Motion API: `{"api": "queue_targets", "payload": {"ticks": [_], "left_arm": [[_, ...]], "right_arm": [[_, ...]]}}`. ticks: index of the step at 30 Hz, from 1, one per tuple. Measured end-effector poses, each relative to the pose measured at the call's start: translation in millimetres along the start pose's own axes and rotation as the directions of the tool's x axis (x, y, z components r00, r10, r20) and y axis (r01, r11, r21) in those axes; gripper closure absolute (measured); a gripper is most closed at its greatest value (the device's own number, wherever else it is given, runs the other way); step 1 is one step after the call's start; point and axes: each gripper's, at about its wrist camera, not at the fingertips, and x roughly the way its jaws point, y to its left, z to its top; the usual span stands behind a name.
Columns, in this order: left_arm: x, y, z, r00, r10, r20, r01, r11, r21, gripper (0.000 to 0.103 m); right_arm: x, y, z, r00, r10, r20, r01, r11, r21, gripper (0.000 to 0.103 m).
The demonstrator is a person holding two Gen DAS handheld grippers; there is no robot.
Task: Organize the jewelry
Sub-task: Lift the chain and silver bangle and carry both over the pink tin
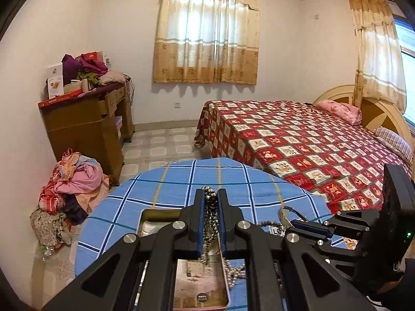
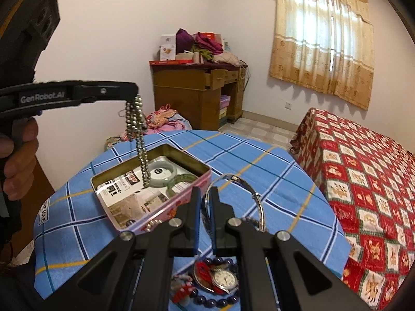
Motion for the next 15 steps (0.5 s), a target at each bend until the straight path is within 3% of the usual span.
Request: {"api": "queue_targets", "payload": {"ticks": [15], "left_arm": [[22.8, 40.4, -20.6, 0.996, 0.06, -0.06, -0.063, 0.996, -0.061, 0.095]], "right_arm": [[34.7, 34.3, 24.1, 0.998, 0.066, -0.021, -0.067, 0.995, -0.069, 0.095]]}}
